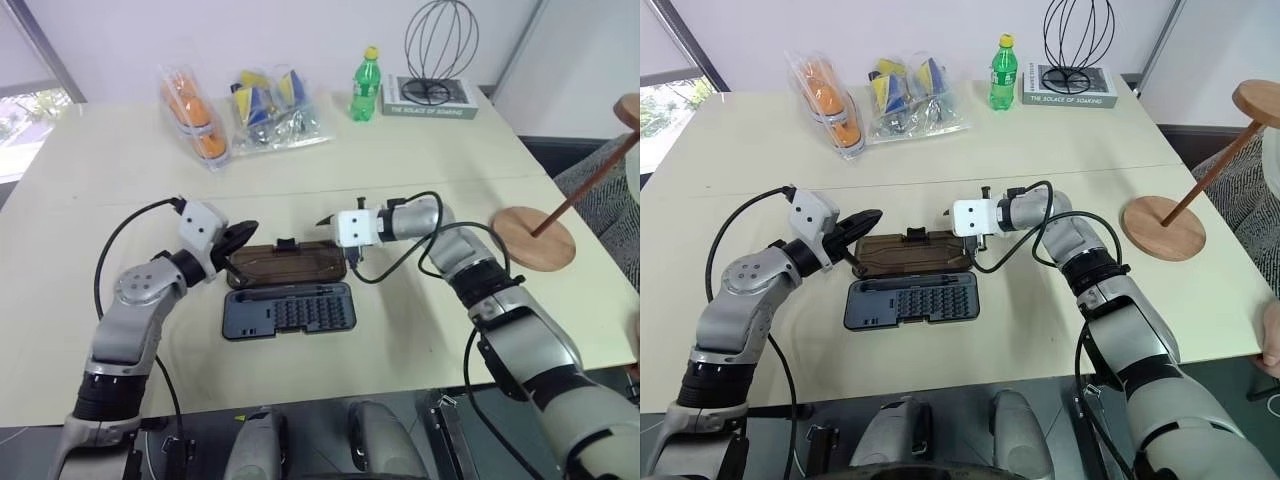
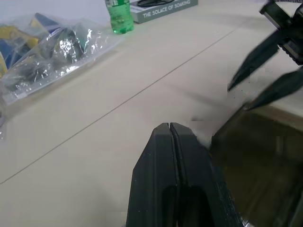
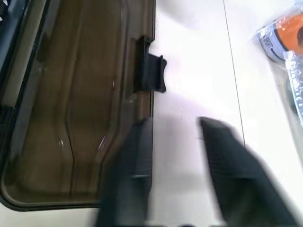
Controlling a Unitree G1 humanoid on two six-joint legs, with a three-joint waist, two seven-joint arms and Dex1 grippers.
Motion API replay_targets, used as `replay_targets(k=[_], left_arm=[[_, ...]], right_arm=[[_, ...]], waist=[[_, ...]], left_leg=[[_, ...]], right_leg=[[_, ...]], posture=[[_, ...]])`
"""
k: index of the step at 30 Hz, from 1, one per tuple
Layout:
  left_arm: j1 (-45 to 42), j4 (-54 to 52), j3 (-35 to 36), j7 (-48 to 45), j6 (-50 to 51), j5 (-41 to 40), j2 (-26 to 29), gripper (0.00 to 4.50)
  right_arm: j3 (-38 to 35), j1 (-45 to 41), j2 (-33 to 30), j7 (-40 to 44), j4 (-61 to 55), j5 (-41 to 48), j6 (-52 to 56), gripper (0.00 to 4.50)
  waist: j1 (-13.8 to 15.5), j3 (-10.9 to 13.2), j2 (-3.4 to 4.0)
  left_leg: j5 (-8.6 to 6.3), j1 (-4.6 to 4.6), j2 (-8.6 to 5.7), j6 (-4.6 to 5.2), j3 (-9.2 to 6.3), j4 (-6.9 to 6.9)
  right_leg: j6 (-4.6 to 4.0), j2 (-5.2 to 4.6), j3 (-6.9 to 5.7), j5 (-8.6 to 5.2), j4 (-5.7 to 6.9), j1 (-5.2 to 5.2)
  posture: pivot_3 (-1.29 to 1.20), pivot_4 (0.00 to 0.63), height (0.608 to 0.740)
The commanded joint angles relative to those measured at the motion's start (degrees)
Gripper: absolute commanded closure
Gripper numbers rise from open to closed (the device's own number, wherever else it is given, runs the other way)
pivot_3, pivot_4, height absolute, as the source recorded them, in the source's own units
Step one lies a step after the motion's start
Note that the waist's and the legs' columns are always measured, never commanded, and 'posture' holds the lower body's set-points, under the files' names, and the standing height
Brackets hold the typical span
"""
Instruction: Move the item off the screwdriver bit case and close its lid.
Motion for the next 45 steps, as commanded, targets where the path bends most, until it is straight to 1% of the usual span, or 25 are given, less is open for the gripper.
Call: replay_targets(k=[1, 2, 3, 5, 7, 9, 13, 15, 17, 20, 24, 28, 33, 36, 41, 45], left_arm=[[-0.1, -1.9, 1.1, 0.4, -0.5, -0.9, -0.2, 4.50], [-0.2, -2.1, 1.3, 0.4, 0.0, -1.4, -0.3, 4.50], [-0.1, -2.7, 1.6, 0.2, 1.0, -2.2, -0.3, 4.50], [0.2, -4.4, 2.3, -0.5, 3.2, -4.2, 0.3, 4.50], [2.0, -8.5, 3.9, -2.8, 7.2, -8.1, 2.6, 4.50], [3.3, -11.6, 5.0, -4.1, 10.4, -11.0, 4.5, 4.50], [9.2, -20.5, 9.7, -7.1, 19.8, -21.6, 9.8, 4.50], [12.6, -23.2, 11.6, -8.6, 22.7, -24.7, 12.4, 4.50], [17.9, -25.2, 13.5, -11.0, 23.5, -25.8, 15.3, 4.50], [22.3, -24.8, 13.1, -12.0, 21.0, -24.1, 16.3, 4.50], [24.7, -22.0, 10.6, -12.2, 16.4, -20.8, 14.5, 4.50], [25.0, -18.5, 6.8, -12.8, 11.3, -16.9, 12.4, 4.50], [24.5, -12.9, 1.5, -13.9, 4.4, -10.7, 11.0, 4.50], [23.6, -9.7, 0.0, -13.9, 1.0, -8.0, 10.1, 4.50], [22.5, -1.9, -1.5, -13.9, -5.4, -4.3, 7.9, 4.50], [22.2, 1.8, -1.8, -14.3, -8.7, -3.2, 7.0, 4.50]], right_arm=[[-3.0, -0.5, -0.5, -0.6, -3.5, 1.9, 2.5, 1.07], [-3.7, -0.4, -0.5, -0.7, -4.2, 2.4, 3.6, 0.53], [-4.7, -0.3, -0.4, -0.9, -5.2, 3.3, 5.4, 0.12], [-6.4, -0.1, -0.2, -1.6, -7.1, 4.6, 8.9, 0.12], [-8.7, 0.5, -0.2, -2.6, -10.0, 6.2, 13.4, 0.12], [-9.5, 1.2, -0.4, -3.2, -12.1, 6.6, 15.4, 0.12], [-11.1, 3.9, -0.6, -4.6, -16.9, 7.2, 19.5, 0.12], [-11.0, 5.0, -0.6, -5.2, -18.4, 7.1, 20.5, 0.12], [-11.0, 6.3, -0.2, -5.9, -20.2, 7.3, 21.9, 0.12], [-10.7, 7.1, 0.5, -6.5, -21.8, 7.5, 23.1, 0.12], [-10.3, 7.0, 1.2, -7.0, -21.8, 7.6, 23.5, 0.12], [-10.0, 6.5, 1.8, -6.9, -21.1, 7.4, 23.2, 0.12], [-9.7, 6.1, 2.1, -6.7, -21.2, 7.3, 23.0, 0.12], [-9.5, 5.9, 2.1, -6.4, -21.2, 7.3, 22.9, 0.12], [-8.3, 6.6, 0.4, -0.2, -22.9, 8.7, 28.4, 0.12], [-7.8, 6.2, -0.3, 2.7, -22.6, 9.4, 32.3, 0.12]], waist=[[0.0, 0.0, 0.00], [0.0, 0.0, 0.00], [0.0, 0.0, 0.00], [0.0, 0.0, 0.00], [0.0, 0.0, 0.00], [-0.1, 0.0, 0.00], [-0.1, 0.0, 0.00], [-0.1, 0.0, 0.01], [-0.1, 0.0, 0.01], [-0.1, 0.0, 0.01], [0.1, 0.0, 0.01], [0.1, 0.0, 0.01], [0.0, 0.0, 0.01], [0.0, 0.0, 0.01], [0.1, 0.0, 0.02], [0.1, 0.0, 0.06]], left_leg=[[0.00, 0.00, 0.00, 0.00, 0.00, 0.00], [0.00, 0.00, 0.00, 0.00, 0.00, 0.00], [0.00, 0.00, 0.00, 0.00, 0.00, 0.00], [0.00, -0.01, 0.00, 0.00, 0.00, 0.00], [0.00, -0.01, 0.01, 0.00, -0.01, 0.00], [0.00, -0.01, 0.05, 0.00, -0.08, -0.01], [0.00, 0.01, 0.04, 0.00, -0.22, -0.01], [0.00, 0.00, 0.04, 0.00, -0.25, -0.01], [0.00, 0.01, 0.01, 0.00, -0.25, -0.01], [0.00, 0.03, 0.01, 0.00, -0.23, -0.02], [0.02, 0.03, -0.01, -0.03, -0.22, -0.01], [0.02, 0.04, -0.02, -0.03, -0.02, -0.01], [0.02, 0.05, -0.01, -0.03, 0.00, -0.01], [0.02, 0.06, -0.01, -0.03, 0.00, -0.01], [0.01, 0.11, -0.01, -0.03, 0.01, -0.01], [0.01, 0.22, 0.00, -0.02, 0.02, -0.02]], right_leg=[[0.00, 0.00, 0.00, 0.00, 0.00, 0.00], [0.00, 0.00, 0.00, 0.00, 0.00, 0.00], [0.00, 0.00, 0.00, 0.00, 0.00, 0.00], [0.00, -0.01, 0.00, 0.00, 0.00, 0.00], [0.00, -0.02, 0.00, 0.00, 0.01, 0.00], [0.00, -0.02, 0.01, 0.00, 0.01, -0.01], [0.00, -0.05, 0.02, 0.00, 0.02, -0.01], [0.00, -0.05, 0.01, 0.00, 0.01, -0.01], [-0.01, -0.08, 0.01, 0.00, 0.02, 0.00], [-0.02, -0.08, 0.00, -0.01, 0.01, 0.00], [-0.03, -0.07, -0.02, -0.02, 0.01, 0.02], [-0.03, -0.06, -0.02, -0.02, 0.00, 0.04], [-0.03, -0.03, -0.02, -0.02, 0.00, 0.04], [-0.03, -0.02, -0.02, -0.01, 0.00, 0.04], [-0.02, -0.03, -0.02, -0.01, 0.01, 0.09], [-0.02, -0.04, -0.02, -0.01, 0.02, 0.16]], posture=[[0.00, 0.150, 0.740], [0.00, 0.150, 0.740], [0.00, 0.150, 0.740], [0.00, 0.150, 0.740], [0.00, 0.150, 0.740], [0.00, 0.150, 0.740], [0.00, 0.150, 0.740], [0.00, 0.150, 0.740], [0.00, 0.150, 0.740], [0.00, 0.150, 0.740], [0.00, 0.150, 0.740], [0.00, 0.150, 0.740], [0.00, 0.150, 0.740], [0.00, 0.150, 0.740], [0.00, 0.150, 0.740], [0.00, 0.150, 0.740]])
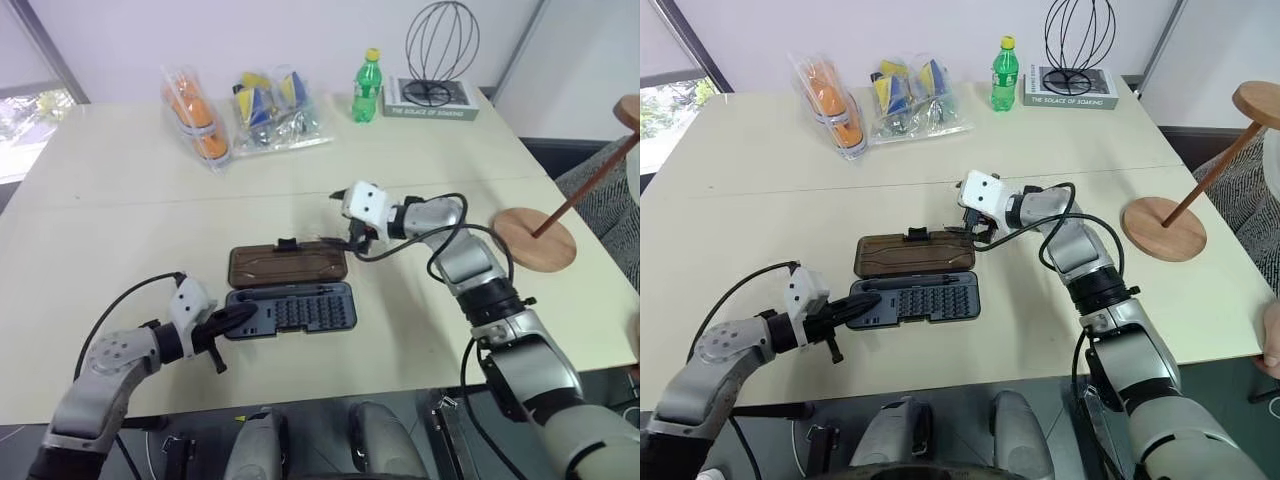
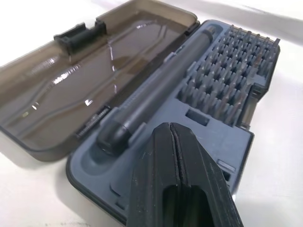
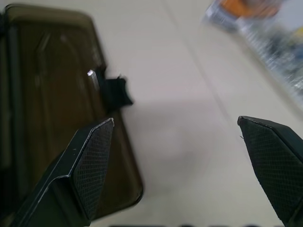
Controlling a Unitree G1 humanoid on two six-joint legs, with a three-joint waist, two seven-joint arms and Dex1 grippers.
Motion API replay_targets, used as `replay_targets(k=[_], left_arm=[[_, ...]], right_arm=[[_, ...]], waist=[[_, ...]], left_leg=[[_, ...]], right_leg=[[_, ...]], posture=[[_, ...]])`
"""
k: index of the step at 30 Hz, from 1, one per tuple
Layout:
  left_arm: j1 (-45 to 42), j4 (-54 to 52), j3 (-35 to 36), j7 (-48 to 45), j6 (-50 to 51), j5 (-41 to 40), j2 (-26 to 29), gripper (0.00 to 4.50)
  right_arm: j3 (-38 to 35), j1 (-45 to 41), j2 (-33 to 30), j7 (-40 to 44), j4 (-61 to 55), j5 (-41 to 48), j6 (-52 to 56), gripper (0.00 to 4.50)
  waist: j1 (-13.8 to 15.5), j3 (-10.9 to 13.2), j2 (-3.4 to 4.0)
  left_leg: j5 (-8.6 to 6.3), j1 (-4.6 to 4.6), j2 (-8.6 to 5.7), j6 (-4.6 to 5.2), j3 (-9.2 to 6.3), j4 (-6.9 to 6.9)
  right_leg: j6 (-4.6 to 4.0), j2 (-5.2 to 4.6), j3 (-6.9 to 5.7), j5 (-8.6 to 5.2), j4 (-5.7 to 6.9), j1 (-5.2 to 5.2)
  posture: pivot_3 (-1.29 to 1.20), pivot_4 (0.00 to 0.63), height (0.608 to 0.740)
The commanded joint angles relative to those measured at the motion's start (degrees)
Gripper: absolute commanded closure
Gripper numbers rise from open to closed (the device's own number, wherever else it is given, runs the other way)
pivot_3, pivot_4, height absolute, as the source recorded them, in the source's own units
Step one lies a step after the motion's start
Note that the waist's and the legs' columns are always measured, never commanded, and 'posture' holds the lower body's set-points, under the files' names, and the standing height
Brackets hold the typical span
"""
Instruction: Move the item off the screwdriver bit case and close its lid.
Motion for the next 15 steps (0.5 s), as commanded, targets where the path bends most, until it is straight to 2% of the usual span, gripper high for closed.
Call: replay_targets(k=[1, 8, 15], left_arm=[[0.7, 4.7, -1.0, 0.1, -1.7, 2.7, -0.4, 4.50], [0.7, 6.2, -1.4, 0.5, -3.8, 3.2, -1.3, 4.50], [1.2, 2.5, -1.8, 2.3, -1.6, 2.8, -1.7, 4.50]], right_arm=[[0.1, -1.8, -0.5, 2.6, -2.0, 1.6, 2.6, 0.12], [-0.3, -3.9, 2.0, 3.7, 4.5, 2.7, 4.5, 0.12], [-1.2, -7.5, 6.2, 3.1, 13.0, 4.6, 7.6, 0.12]], waist=[[0.0, 0.0, 0.02], [-0.1, 0.0, 0.02], [-0.1, 0.0, 0.03]], left_leg=[[0.00, 0.06, 0.00, 0.00, 0.02, 0.00], [0.00, 0.62, 0.02, 0.01, 0.08, -0.09], [0.00, 0.65, 0.03, 0.01, 0.07, -0.09]], right_leg=[[0.00, 0.00, 0.01, 0.00, 0.01, 0.04], [-0.02, -0.01, 0.03, -0.01, 0.01, 0.54], [-0.02, -0.06, 0.02, -0.01, 0.01, 0.59]], posture=[[0.00, 0.150, 0.740], [0.00, 0.150, 0.740], [0.00, 0.150, 0.740]])
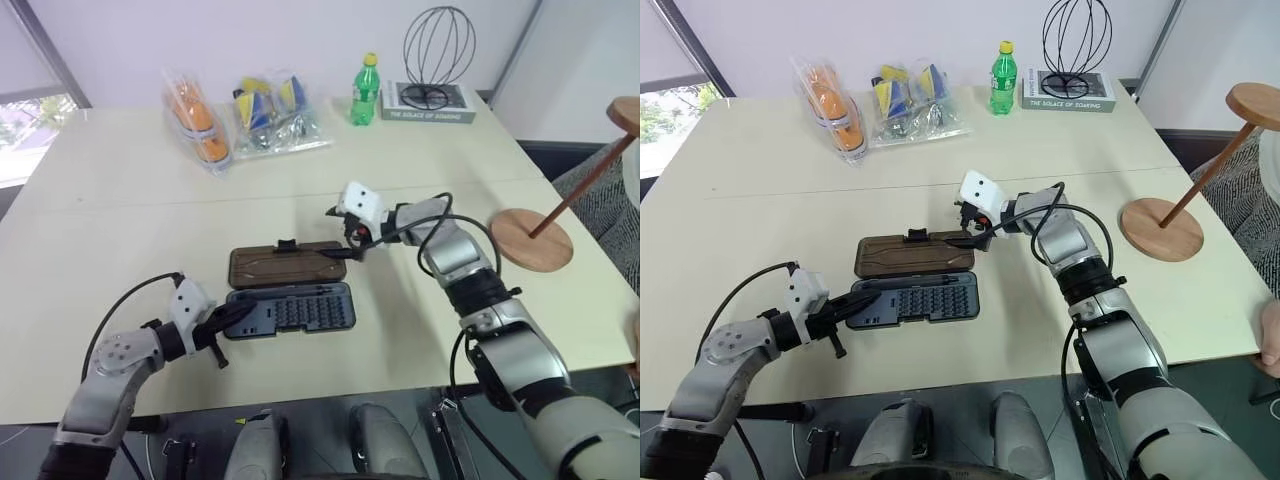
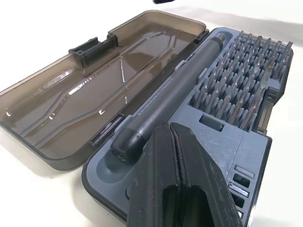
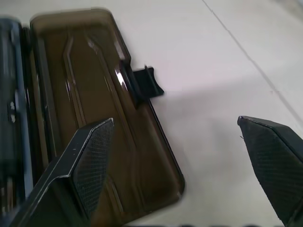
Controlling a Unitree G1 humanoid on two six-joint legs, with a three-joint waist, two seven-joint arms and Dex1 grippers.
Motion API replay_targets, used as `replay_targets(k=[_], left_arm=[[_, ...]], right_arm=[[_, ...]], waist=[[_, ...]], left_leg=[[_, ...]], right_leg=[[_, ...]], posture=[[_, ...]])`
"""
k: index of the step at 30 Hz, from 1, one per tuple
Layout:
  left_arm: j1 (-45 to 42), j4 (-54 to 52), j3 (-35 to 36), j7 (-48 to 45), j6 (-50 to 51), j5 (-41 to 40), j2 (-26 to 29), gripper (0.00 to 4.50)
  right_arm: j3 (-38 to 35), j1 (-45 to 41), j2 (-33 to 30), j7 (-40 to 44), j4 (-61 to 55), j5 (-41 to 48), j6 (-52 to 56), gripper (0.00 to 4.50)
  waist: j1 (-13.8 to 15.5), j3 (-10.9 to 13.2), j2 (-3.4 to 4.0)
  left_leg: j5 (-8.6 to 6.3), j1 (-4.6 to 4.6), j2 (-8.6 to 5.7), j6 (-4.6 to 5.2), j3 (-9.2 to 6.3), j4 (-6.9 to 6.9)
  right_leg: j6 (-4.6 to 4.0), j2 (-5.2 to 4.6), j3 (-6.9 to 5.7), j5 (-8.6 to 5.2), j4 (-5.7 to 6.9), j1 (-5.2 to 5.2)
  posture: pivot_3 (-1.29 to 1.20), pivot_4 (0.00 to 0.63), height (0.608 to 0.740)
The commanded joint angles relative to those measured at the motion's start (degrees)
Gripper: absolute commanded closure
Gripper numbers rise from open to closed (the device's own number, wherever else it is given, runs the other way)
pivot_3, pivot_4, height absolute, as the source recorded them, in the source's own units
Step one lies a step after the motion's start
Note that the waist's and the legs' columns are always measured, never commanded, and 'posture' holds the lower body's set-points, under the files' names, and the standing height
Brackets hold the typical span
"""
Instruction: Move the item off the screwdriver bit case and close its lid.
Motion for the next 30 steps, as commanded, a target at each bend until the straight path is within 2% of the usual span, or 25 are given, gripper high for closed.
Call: replay_targets(k=[1, 8, 11, 16, 17, 30], left_arm=[[1.3, -0.9, -1.2, 1.7, 3.2, 1.6, 0.0, 4.50], [1.2, -2.8, -1.9, 3.6, 4.6, 2.0, -0.8, 4.50], [1.0, -3.1, -2.1, 4.0, 4.9, 2.2, -1.2, 4.50], [0.5, -3.8, -2.3, 4.6, 5.8, 2.2, -1.5, 4.50], [0.4, -4.0, -2.2, 4.6, 6.0, 2.2, -1.5, 4.50], [0.2, -8.2, -1.6, 6.6, 8.9, 1.8, -1.7, 4.50]], right_arm=[[-0.7, -3.0, 1.6, -0.6, 3.8, 0.6, -0.6, 0.12], [0.1, -3.7, 1.8, -1.1, 9.1, -1.1, -4.2, 0.12], [0.3, -3.6, 1.9, -1.0, 10.2, -1.4, -4.9, 1.42], [0.4, -3.7, 2.4, -1.1, 12.2, -1.9, -5.7, 4.21], [0.5, -3.7, 2.4, -1.0, 12.5, -2.0, -5.8, 4.43], [2.0, -2.4, 2.0, 2.0, 11.3, -3.1, -6.0, 4.43]], waist=[[0.0, 0.0, 0.00], [0.0, 0.0, 0.00], [-0.1, 0.0, 0.00], [-0.1, 0.0, 0.00], [-0.1, 0.0, -0.01], [-0.1, 0.0, 0.00]], left_leg=[[0.00, 0.00, 0.00, 0.00, 0.00, 0.00], [0.00, 0.00, -0.02, 0.00, 0.01, 0.00], [0.00, 0.00, -0.02, 0.00, 0.00, -0.01], [0.00, 0.00, -0.02, 0.00, 0.01, -0.01], [0.00, 0.00, -0.02, 0.00, 0.00, -0.01], [0.00, 0.00, -0.01, 0.00, -0.12, -0.02]], right_leg=[[0.00, -0.01, 0.00, 0.00, 0.00, 0.00], [0.00, -0.05, 0.00, 0.00, -0.02, 0.01], [0.00, -0.04, 0.00, 0.00, -0.02, 0.01], [0.00, -0.05, 0.00, 0.00, -0.02, 0.02], [0.00, -0.05, 0.00, 0.00, -0.02, 0.02], [-0.02, -0.06, 0.00, -0.01, -0.06, 0.03]], posture=[[0.00, 0.150, 0.740], [0.00, 0.150, 0.740], [0.00, 0.150, 0.740], [0.00, 0.150, 0.740], [0.00, 0.150, 0.740], [0.00, 0.150, 0.740]])
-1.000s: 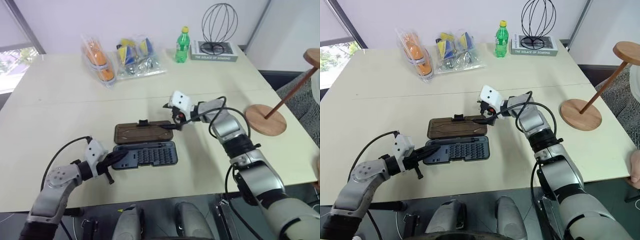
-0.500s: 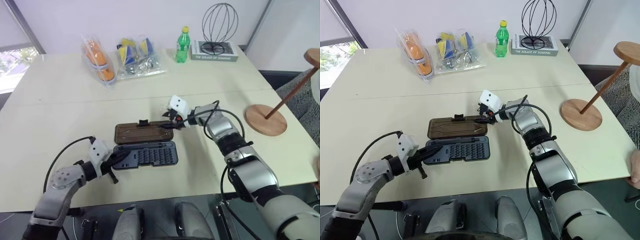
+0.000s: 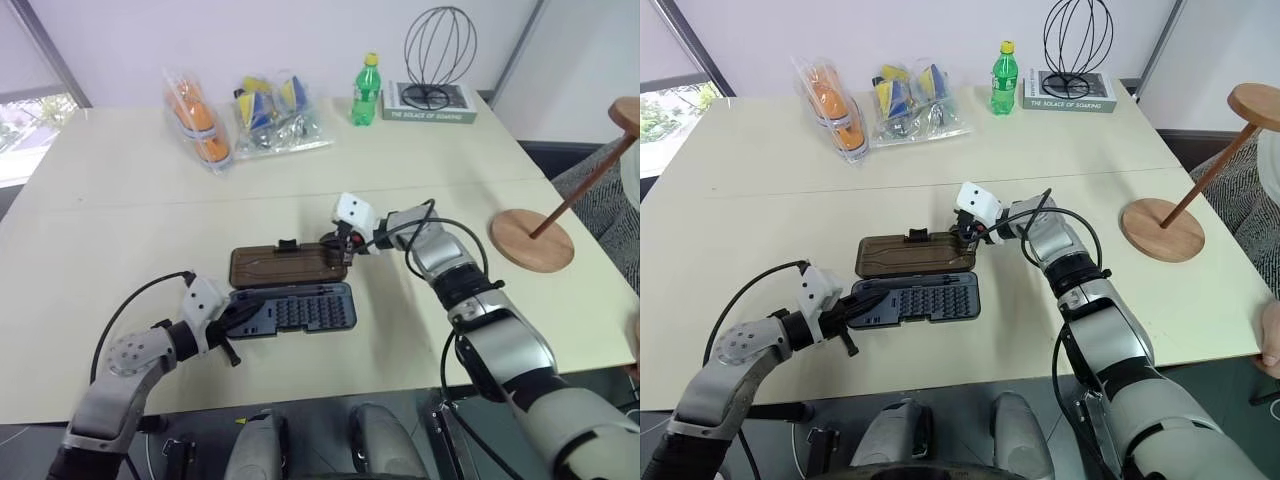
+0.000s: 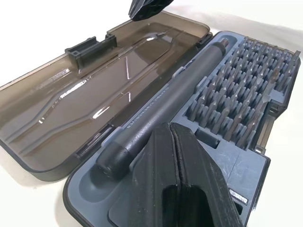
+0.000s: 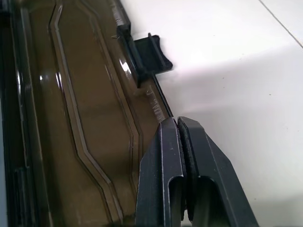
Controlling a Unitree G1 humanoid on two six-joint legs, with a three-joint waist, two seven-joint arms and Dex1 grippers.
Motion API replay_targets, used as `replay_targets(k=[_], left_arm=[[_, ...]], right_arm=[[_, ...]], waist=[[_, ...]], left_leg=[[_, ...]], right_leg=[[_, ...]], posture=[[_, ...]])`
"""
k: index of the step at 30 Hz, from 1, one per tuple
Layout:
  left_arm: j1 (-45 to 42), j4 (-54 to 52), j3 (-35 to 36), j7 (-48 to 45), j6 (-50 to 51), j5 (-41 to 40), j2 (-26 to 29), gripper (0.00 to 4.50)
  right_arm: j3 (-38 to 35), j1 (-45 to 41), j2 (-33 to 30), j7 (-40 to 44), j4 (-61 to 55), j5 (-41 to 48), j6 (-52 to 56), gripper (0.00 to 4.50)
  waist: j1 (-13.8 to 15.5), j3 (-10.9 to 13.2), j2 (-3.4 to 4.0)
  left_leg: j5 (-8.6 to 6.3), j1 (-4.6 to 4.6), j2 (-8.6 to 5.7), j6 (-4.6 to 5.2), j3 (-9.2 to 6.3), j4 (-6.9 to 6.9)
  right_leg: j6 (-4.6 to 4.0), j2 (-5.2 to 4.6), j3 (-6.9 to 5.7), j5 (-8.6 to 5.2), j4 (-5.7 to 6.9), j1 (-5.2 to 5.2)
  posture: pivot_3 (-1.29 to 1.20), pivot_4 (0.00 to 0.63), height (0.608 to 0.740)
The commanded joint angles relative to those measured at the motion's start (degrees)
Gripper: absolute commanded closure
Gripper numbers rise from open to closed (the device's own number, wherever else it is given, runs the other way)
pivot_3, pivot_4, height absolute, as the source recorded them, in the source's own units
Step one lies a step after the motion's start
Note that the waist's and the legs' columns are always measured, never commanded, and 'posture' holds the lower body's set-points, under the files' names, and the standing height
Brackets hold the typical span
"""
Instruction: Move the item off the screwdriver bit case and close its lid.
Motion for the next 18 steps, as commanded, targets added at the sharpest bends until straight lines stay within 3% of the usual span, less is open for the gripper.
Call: replay_targets(k=[1, 6, 7, 8, 12, 18], left_arm=[[0.3, -2.0, -0.2, 1.4, 1.6, 0.4, -0.2, 4.50], [-0.1, -3.5, 0.2, 1.9, 3.4, 0.0, -0.1, 4.50], [-0.2, -3.7, 0.3, 1.9, 3.7, -0.1, 0.0, 4.50], [-0.2, -4.1, 0.4, 2.0, 4.1, -0.2, 0.1, 4.50], [-0.6, -5.3, 0.8, 2.4, 5.6, -0.5, 0.3, 4.50], [1.0, -2.0, 1.0, 1.3, 2.2, 0.4, -0.3, 4.50]], right_arm=[[0.8, 0.1, 0.2, 0.5, -1.0, -0.5, -0.5, 4.43], [0.7, -0.3, 0.5, -1.2, 1.0, -1.5, -1.7, 4.43], [0.6, -0.5, 0.7, -1.6, 1.6, -1.7, -1.7, 3.93], [0.7, -0.6, 0.7, -1.9, 1.9, -2.0, -2.0, 3.70], [0.9, -0.8, 1.0, -2.3, 2.6, -2.5, -3.2, 1.64], [0.6, -1.2, 1.2, -2.1, 3.6, -2.5, -3.0, 1.64]], waist=[[0.0, 0.0, 0.00], [0.0, 0.0, 0.00], [0.0, 0.0, 0.00], [0.0, 0.0, 0.00], [-0.1, 0.0, -0.01], [-0.1, 0.0, -0.01]], left_leg=[[0.00, 0.00, 0.00, 0.00, -0.03, 0.00], [0.00, 0.00, 0.00, 0.00, -0.07, -0.01], [0.00, 0.00, 0.00, 0.00, -0.07, -0.01], [0.00, 0.00, 0.00, 0.00, -0.08, -0.01], [0.00, -0.02, 0.00, 0.00, -0.07, -0.02], [0.00, -0.02, 0.00, 0.00, -0.07, -0.04]], right_leg=[[0.00, 0.00, 0.00, 0.00, 0.00, 0.00], [-0.02, 0.00, 0.00, -0.01, 0.00, -0.01], [-0.03, 0.00, 0.00, -0.02, 0.00, -0.01], [-0.04, 0.00, 0.00, -0.02, 0.00, -0.01], [-0.15, -0.03, 0.01, -0.08, 0.00, -0.03], [-0.15, -0.01, 0.00, -0.08, -0.01, -0.04]], posture=[[0.00, 0.150, 0.740], [0.00, 0.150, 0.740], [0.00, 0.150, 0.740], [0.00, 0.150, 0.740], [0.00, 0.150, 0.740], [0.00, 0.150, 0.740]])
